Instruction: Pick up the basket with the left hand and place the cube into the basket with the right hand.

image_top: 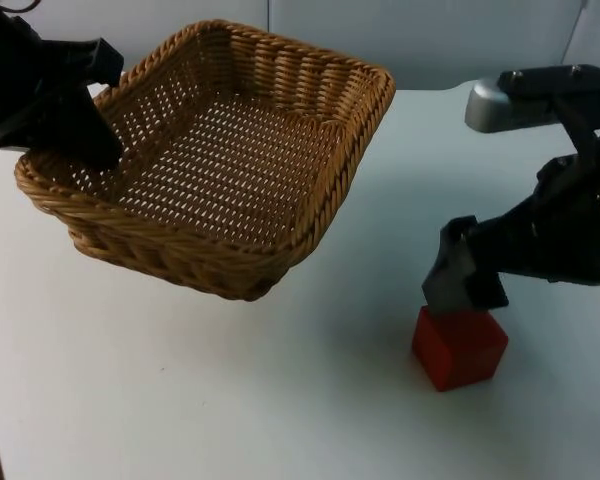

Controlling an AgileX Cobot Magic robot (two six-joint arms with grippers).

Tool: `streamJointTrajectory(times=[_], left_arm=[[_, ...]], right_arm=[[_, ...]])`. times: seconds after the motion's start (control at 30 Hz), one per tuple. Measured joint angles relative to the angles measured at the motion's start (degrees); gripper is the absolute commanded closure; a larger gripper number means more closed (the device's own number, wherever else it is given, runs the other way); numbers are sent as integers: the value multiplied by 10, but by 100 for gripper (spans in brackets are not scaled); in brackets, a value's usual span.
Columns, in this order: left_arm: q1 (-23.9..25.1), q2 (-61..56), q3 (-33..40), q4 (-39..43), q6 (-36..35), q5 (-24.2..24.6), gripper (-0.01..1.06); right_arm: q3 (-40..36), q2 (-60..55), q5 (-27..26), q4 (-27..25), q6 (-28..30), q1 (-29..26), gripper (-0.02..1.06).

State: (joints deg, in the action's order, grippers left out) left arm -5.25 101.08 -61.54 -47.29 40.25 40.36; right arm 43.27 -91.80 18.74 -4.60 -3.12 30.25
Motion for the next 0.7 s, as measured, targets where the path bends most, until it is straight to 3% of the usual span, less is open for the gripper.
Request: streamJointTrajectory(times=[0.7], left_arm=[[0,0,0,0,0,0,105]], right_arm=[[16,-122,-68,0,-10,-2,0]])
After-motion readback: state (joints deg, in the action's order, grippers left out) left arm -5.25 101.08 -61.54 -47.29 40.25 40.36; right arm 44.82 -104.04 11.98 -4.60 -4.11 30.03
